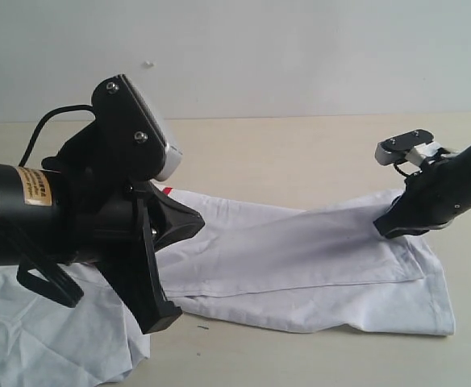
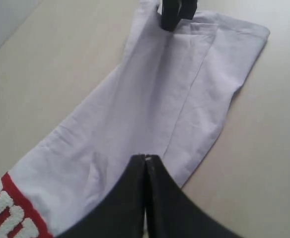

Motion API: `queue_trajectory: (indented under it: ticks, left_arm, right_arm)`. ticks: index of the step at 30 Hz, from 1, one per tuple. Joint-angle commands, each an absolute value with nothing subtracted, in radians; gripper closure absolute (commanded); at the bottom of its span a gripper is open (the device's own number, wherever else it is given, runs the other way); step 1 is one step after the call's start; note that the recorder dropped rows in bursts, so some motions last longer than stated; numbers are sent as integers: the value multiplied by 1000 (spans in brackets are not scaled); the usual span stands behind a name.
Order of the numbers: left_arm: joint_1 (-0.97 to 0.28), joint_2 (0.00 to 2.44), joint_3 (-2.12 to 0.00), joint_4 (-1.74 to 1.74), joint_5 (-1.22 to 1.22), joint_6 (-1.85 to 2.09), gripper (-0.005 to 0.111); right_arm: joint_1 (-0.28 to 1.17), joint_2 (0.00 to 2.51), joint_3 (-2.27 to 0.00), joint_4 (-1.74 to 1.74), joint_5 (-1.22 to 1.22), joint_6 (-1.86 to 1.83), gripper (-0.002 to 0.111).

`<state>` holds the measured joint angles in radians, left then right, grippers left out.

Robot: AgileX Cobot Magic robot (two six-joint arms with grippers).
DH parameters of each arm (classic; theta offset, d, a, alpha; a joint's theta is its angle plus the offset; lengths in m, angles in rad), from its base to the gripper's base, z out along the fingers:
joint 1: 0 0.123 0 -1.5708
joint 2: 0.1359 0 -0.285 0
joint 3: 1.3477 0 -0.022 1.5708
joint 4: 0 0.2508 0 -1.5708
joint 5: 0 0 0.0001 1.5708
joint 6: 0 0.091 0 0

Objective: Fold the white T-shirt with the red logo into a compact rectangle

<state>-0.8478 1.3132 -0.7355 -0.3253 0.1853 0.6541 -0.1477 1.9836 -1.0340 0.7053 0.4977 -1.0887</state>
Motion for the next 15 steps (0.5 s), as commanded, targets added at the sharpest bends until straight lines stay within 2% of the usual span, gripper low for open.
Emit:
queue_trajectory:
  ticks: [1,3,6,8,15]
  left_arm:
    - [-846,1307,-734,-331,179,650,107]
    - [-846,1307,-734,-331,180,650,107]
    - [-846,1307,-734,-331,181,650,107]
    - [-846,1307,-734,-331,185,650,107]
    - [-846,1307,-734,-331,185,650,107]
  right_arm:
    - [-151,1919,-1034,698,498,-1099,107]
    - [-151,1905,-1034,696,492,-1099,98]
    - [-151,1900,-1034,696,440,-1086,76]
    - [-151,1900,-1034,696,409,-1071,67]
    - [-151,1913,-1034,749,414,-1071,64]
